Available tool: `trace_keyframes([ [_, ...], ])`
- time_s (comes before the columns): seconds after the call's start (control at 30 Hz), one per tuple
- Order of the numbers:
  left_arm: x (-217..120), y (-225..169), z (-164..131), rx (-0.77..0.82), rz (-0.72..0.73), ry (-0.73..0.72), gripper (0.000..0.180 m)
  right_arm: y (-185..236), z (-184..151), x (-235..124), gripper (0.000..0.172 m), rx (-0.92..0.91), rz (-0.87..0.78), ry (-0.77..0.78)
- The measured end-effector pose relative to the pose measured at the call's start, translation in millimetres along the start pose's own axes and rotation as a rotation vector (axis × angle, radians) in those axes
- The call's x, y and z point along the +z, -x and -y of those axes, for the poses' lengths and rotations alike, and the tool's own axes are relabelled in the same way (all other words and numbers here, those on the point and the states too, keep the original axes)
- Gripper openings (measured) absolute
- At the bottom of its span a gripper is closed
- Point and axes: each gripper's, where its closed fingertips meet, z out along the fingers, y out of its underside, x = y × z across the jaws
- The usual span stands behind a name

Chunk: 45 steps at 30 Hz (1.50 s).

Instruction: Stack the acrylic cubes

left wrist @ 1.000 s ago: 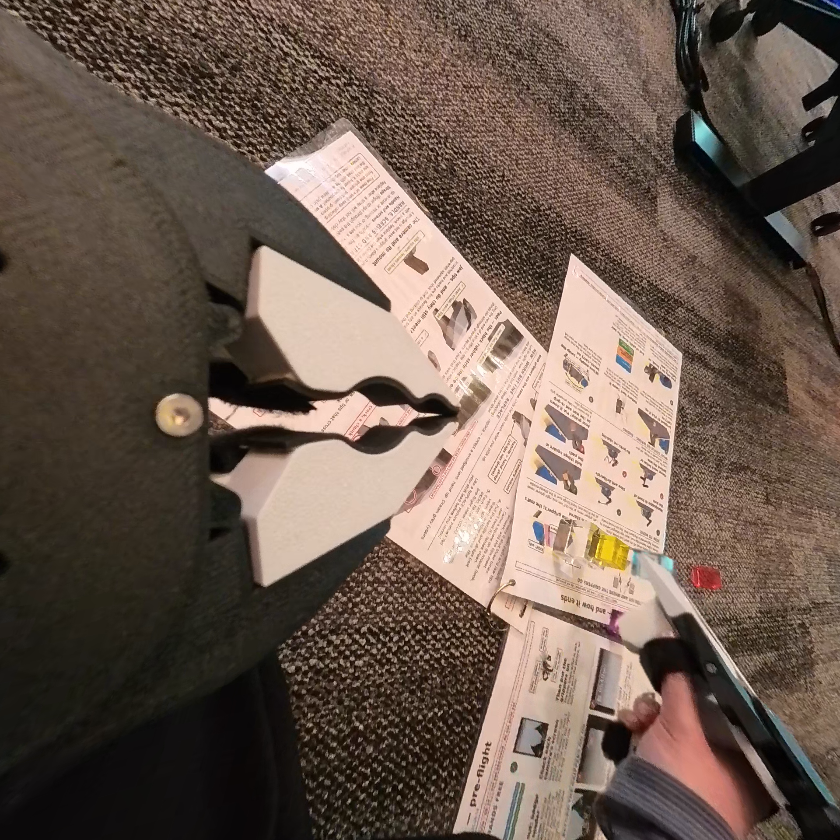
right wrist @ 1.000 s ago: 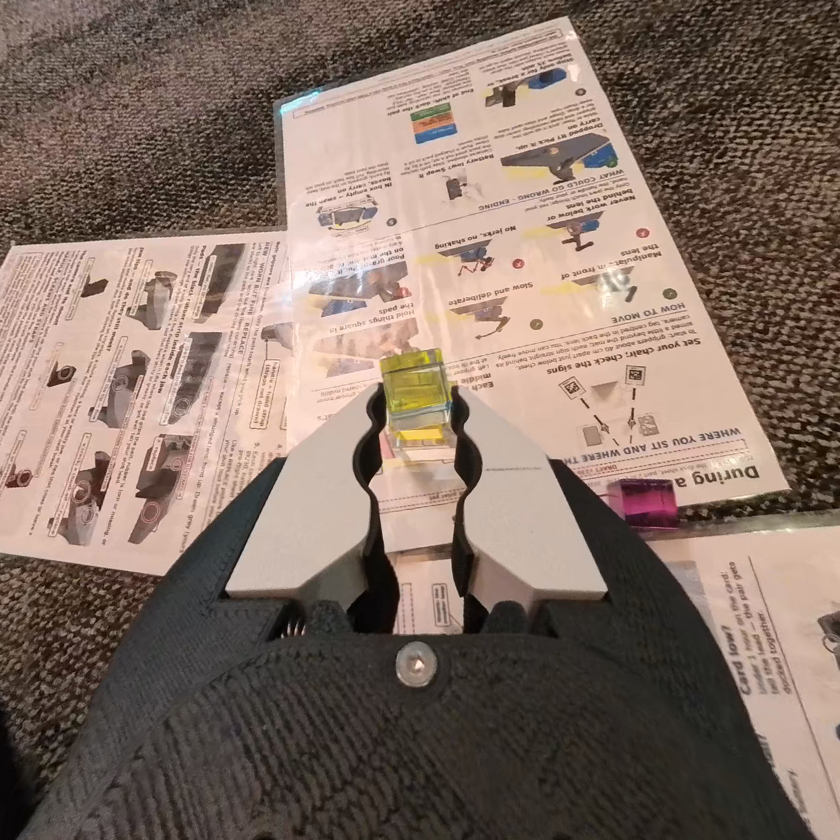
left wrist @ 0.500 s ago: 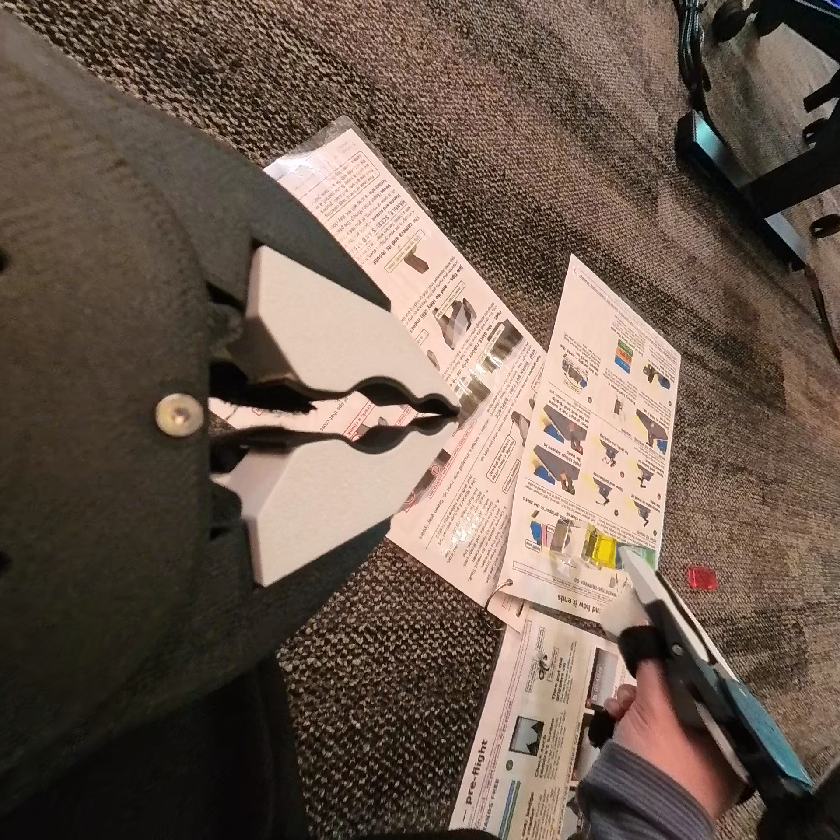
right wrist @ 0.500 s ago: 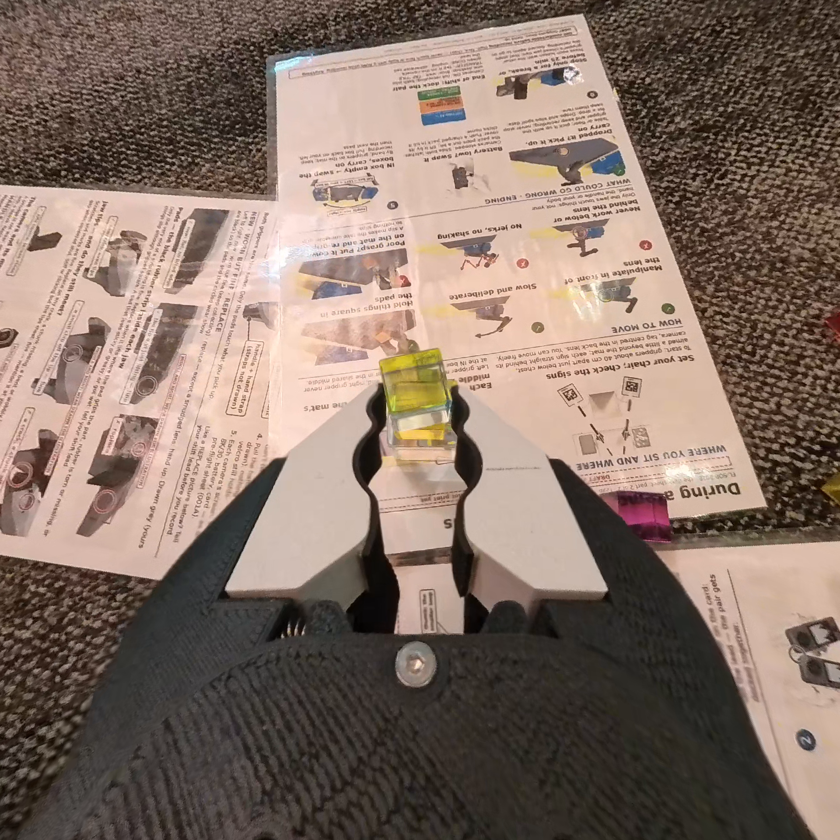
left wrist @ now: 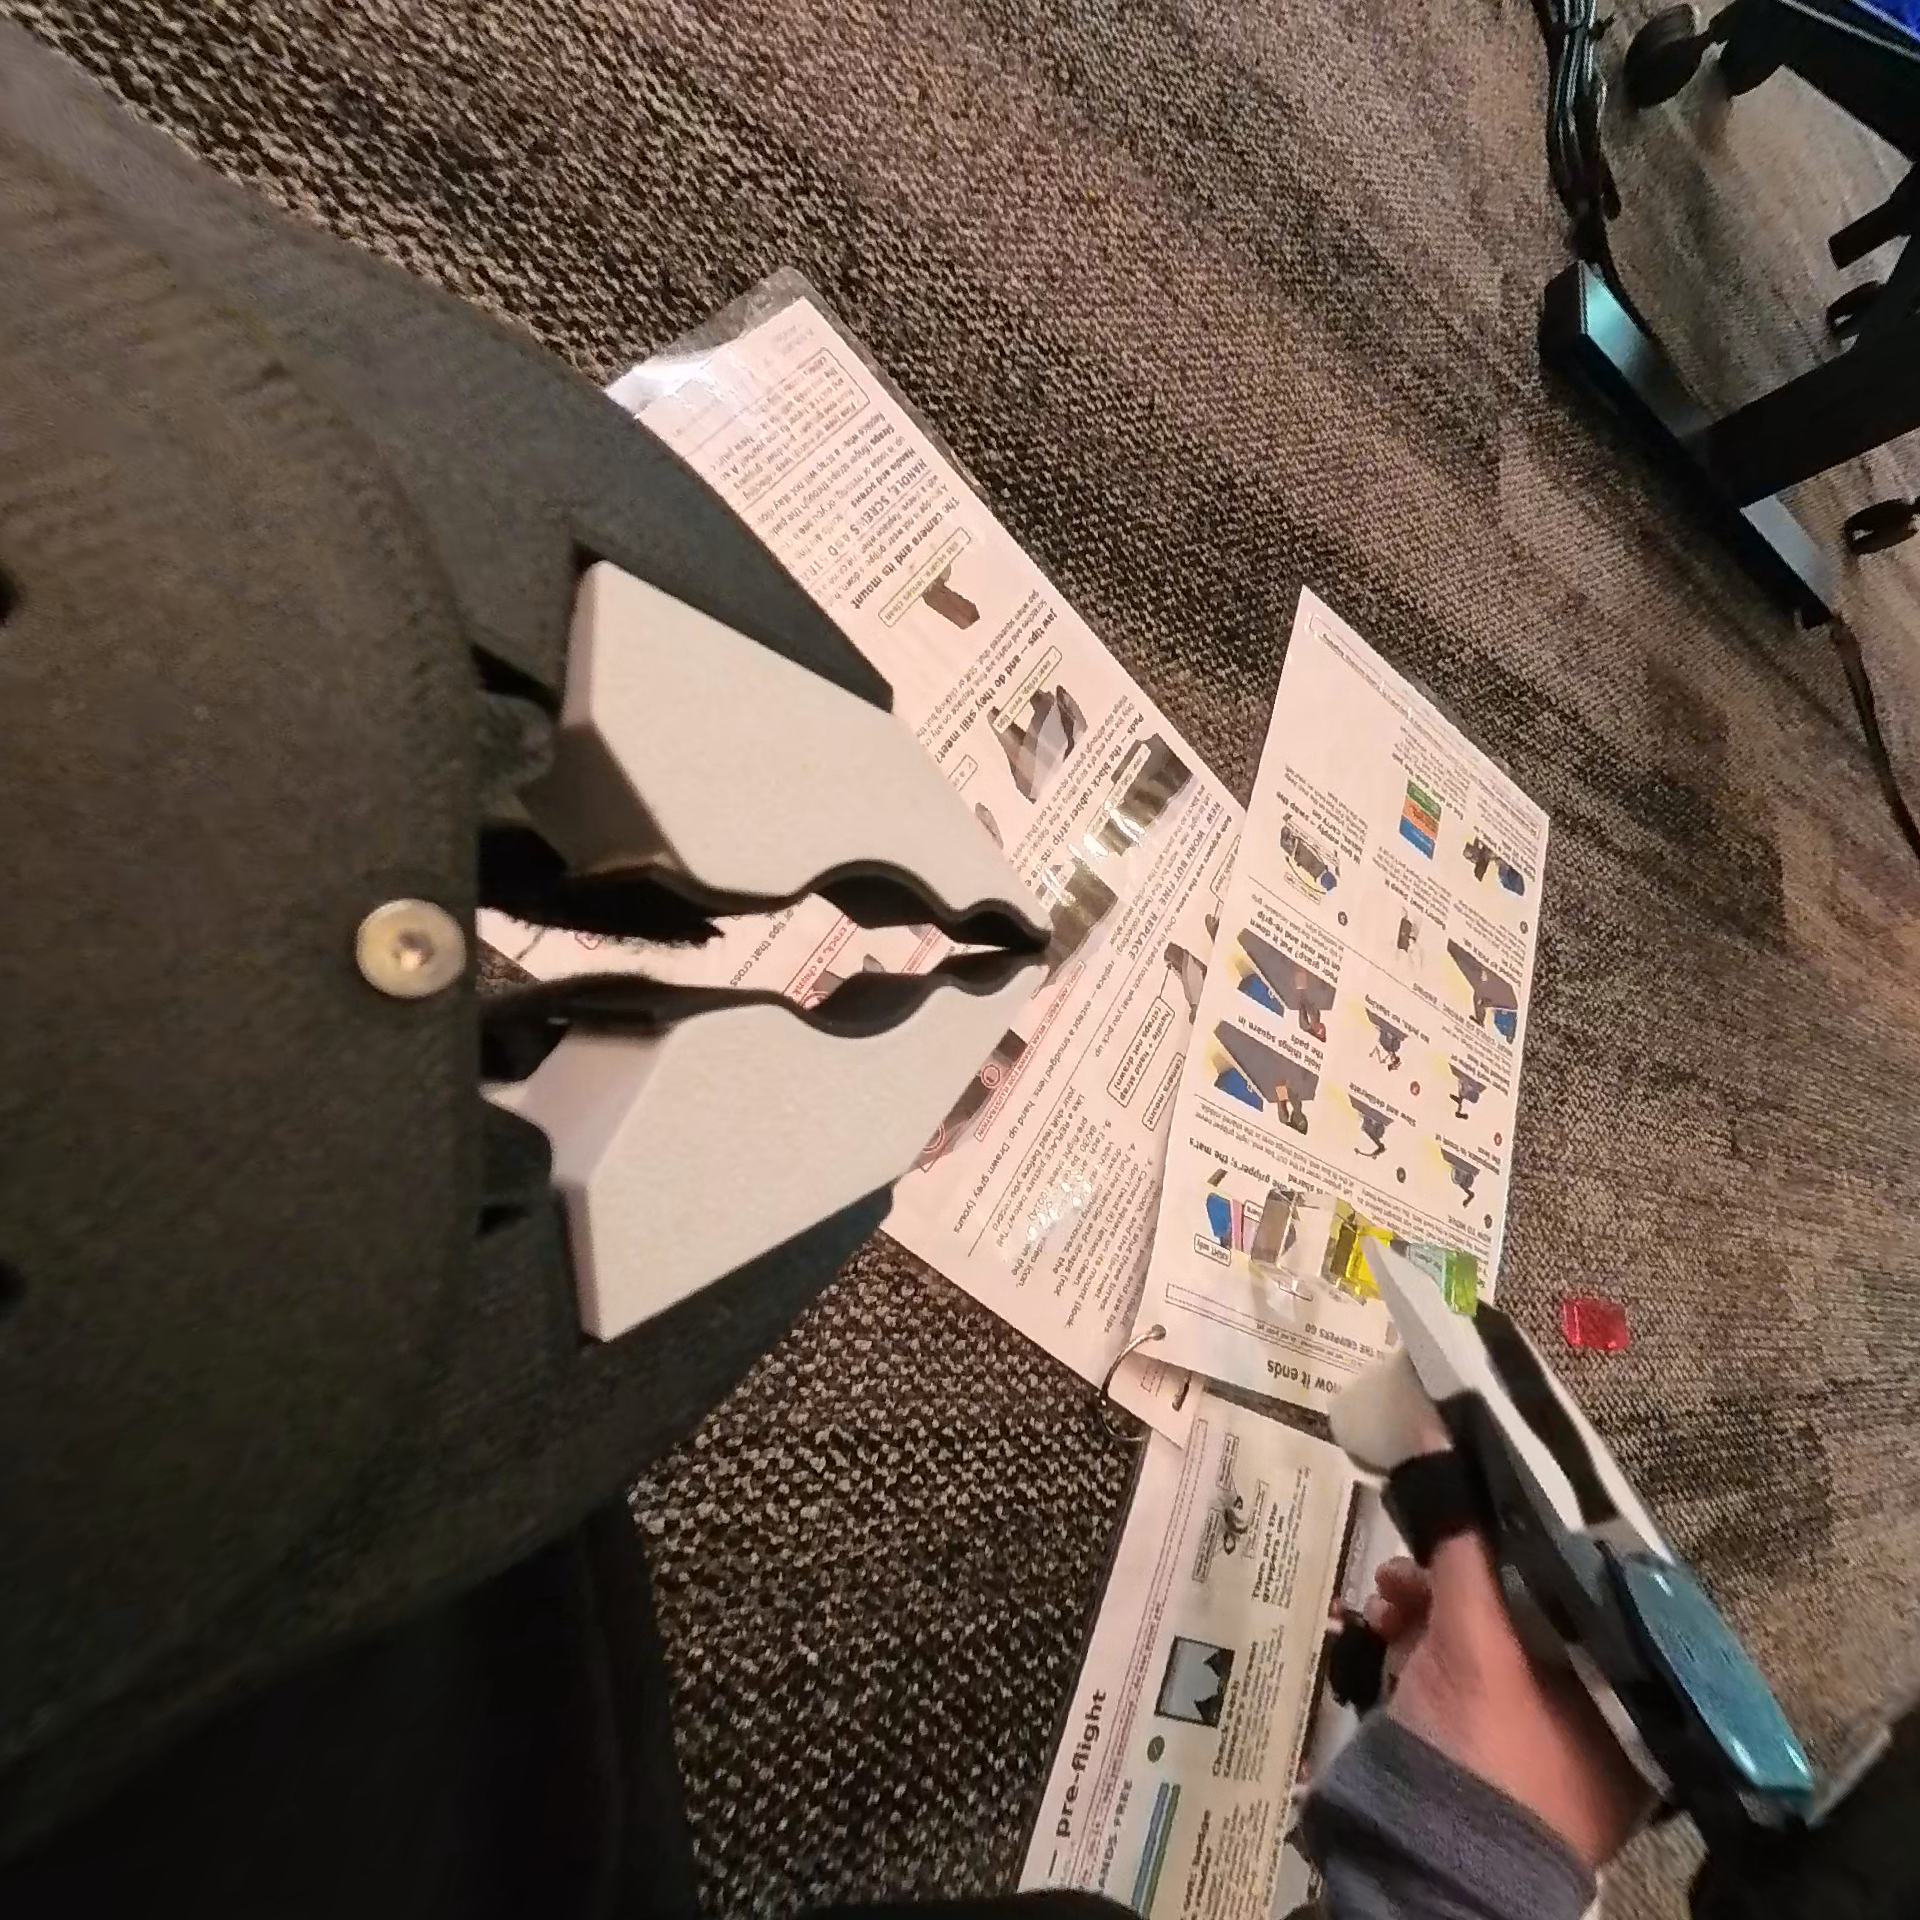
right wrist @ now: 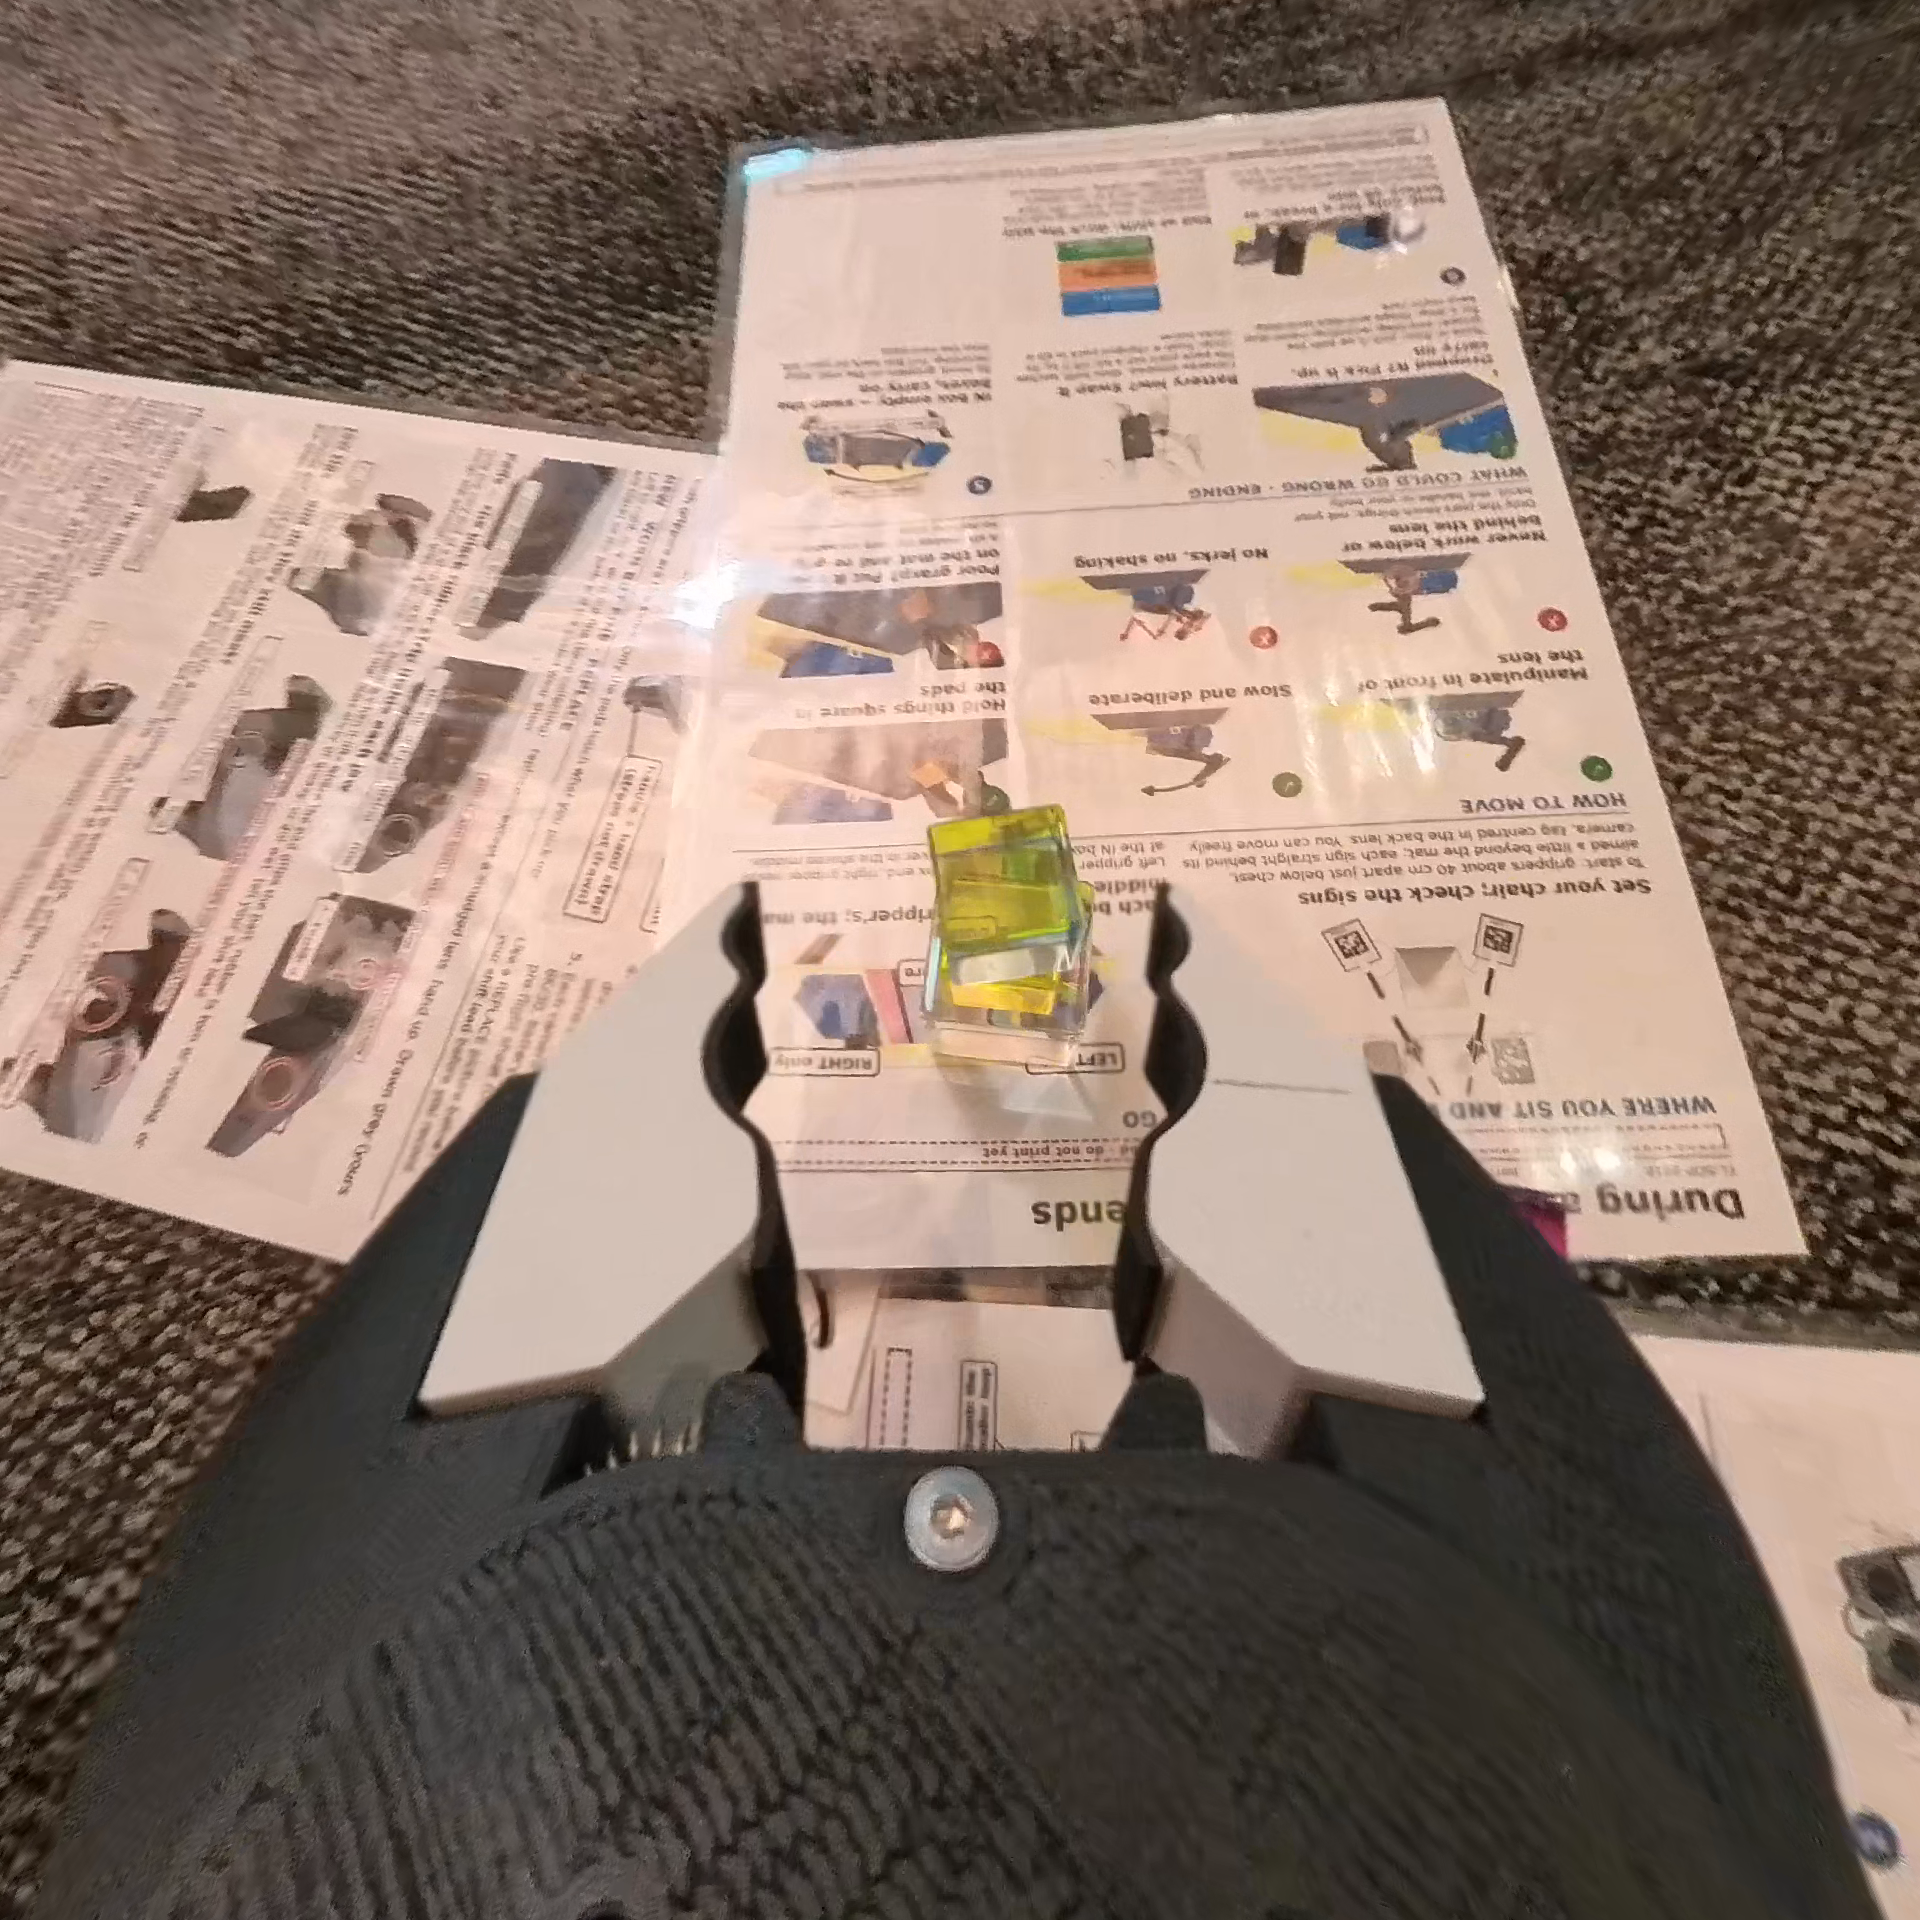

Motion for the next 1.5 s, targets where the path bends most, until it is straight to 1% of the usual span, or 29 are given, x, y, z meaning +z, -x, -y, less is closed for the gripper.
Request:
trace_keyframes([
  [0.07,-0.8,1.0,0.6,-0.006,0.002,-0.004,0.0,0.7,6.1,-6.3,0.09,-0.019,0.027,-0.054],
  [0.13,-0.7,1.6,0.6,-0.011,0.002,-0.005,0.0,1.1,13.6,-14.5,0.098,-0.044,0.063,-0.134],
  [0.23,-0.2,1.5,0.0,-0.01,0.001,-0.002,0.0,-3.0,24.3,-32.2,0.111,-0.113,0.092,-0.296],
  [0.3,0.1,1.4,-0.3,-0.01,0.0,0.0,0.0,-18.3,21.6,-40.9,0.119,-0.129,0.044,-0.35],
  [0.4,1.0,1.4,-0.9,-0.013,-0.003,0.003,0.0,-57.5,2.0,-43.2,0.122,-0.03,-0.075,-0.329],
  [0.43,1.4,1.2,-1.2,-0.013,-0.004,0.005,0.0,-71.3,-7.7,-42.3,0.121,0.014,-0.118,-0.302],
  [0.5,2.1,0.9,-2.0,-0.01,-0.005,0.009,0.0,-92.9,-28.7,-39.2,0.113,0.078,-0.187,-0.227],
  [0.57,2.7,0.6,-2.5,-0.008,-0.006,0.013,0.0,-108.4,-49.5,-34.9,0.099,0.116,-0.249,-0.142],
  [0.6,2.9,0.6,-2.7,-0.008,-0.006,0.014,0.0,-111.5,-58.5,-31.7,0.092,0.127,-0.255,-0.103],
  [0.63,3.2,0.6,-3.1,-0.008,-0.006,0.016,0.0,-114.3,-67.4,-28.5,0.082,0.141,-0.264,-0.062],
  [0.7,3.6,0.3,-3.6,-0.006,-0.007,0.019,0.0,-117.2,-80.6,-22.2,0.069,0.154,-0.271,0.002],
  [0.8,4.3,-0.2,-4.5,-0.002,-0.008,0.025,0.0,-119.0,-86.9,-16.1,0.048,0.168,-0.273,0.031],
  [0.87,4.6,-0.5,-4.9,0.0,-0.009,0.028,0.0,-120.1,-86.3,-13.4,0.045,0.185,-0.269,0.031],
  [0.93,4.9,-1.0,-5.2,0.003,-0.01,0.03,0.0,-121.9,-87.1,-11.9,0.036,0.189,-0.274,0.043],
  [0.97,4.9,-1.1,-5.3,0.004,-0.01,0.031,0.0,-121.6,-87.4,-11.5,0.029,0.184,-0.273,0.049],
  [1.0,5.0,-1.3,-5.5,0.006,-0.01,0.032,0.0,-121.0,-87.5,-11.5,0.025,0.177,-0.271,0.053],
  [1.03,5.0,-1.4,-5.5,0.007,-0.01,0.033,0.0,-120.2,-87.0,-11.7,0.025,0.173,-0.269,0.058],
  [1.13,4.7,-1.3,-5.3,0.007,-0.009,0.031,0.0,-112.2,-72.3,-15.7,0.025,0.17,-0.23,0.023],
  [1.3,4.0,-1.3,-4.5,0.007,-0.008,0.028,0.0,-79.9,-18.1,-30.1,0.025,0.145,-0.08,-0.133],
  [1.43,3.9,-1.8,-4.6,0.01,-0.007,0.03,0.0,-48.0,9.1,-35.1,0.025,0.068,0.028,-0.179],
  [1.5,3.7,-1.8,-4.7,0.011,-0.007,0.031,0.0,-36.1,18.4,-36.6,0.025,0.032,0.055,-0.191],
])
